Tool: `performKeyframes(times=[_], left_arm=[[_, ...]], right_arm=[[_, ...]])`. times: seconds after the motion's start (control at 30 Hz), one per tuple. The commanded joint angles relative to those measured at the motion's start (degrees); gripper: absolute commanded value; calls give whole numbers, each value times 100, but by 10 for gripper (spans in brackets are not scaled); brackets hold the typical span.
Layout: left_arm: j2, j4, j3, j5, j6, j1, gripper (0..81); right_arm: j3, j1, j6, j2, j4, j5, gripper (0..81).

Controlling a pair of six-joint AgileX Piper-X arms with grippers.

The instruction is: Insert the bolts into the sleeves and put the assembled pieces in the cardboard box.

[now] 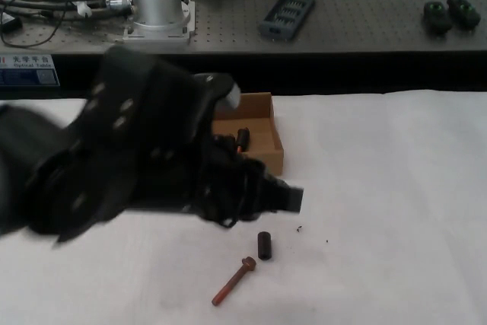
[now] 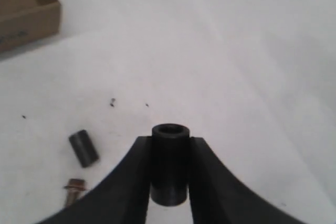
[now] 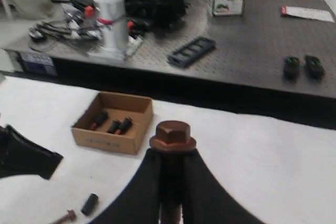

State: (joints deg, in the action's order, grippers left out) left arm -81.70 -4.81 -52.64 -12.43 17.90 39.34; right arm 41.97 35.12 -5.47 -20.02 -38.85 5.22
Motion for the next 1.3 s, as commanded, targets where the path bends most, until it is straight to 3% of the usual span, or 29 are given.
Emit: performKeyframes(times=[0.0,0.2,0.4,0.57,0.93,1.27], left_arm=[[1151,-1494,1114,-1206,-151,2,6],[2429,-2446,2239,-1784,-1630,2,6],[3241,-2445,2807,-1805,-1416,14,6],[3253,-2440,2879,-2836,-2052,53,6],[2945,-3134,2879,-2646,-2248,113,6],[2945,-3725,2879,-2646,-1748,113,6]], right_arm=[[-333,-37,-3,-49,952,-1065,37],[-1266,-37,-3,-456,2934,-2884,37],[-1707,-37,-312,-1181,4676,-4020,37],[-1710,-27,-700,-1920,5357,-4508,37],[-1710,41,-1193,-3008,7184,-5510,37],[-1710,853,-1193,-3708,8034,-5474,37]])
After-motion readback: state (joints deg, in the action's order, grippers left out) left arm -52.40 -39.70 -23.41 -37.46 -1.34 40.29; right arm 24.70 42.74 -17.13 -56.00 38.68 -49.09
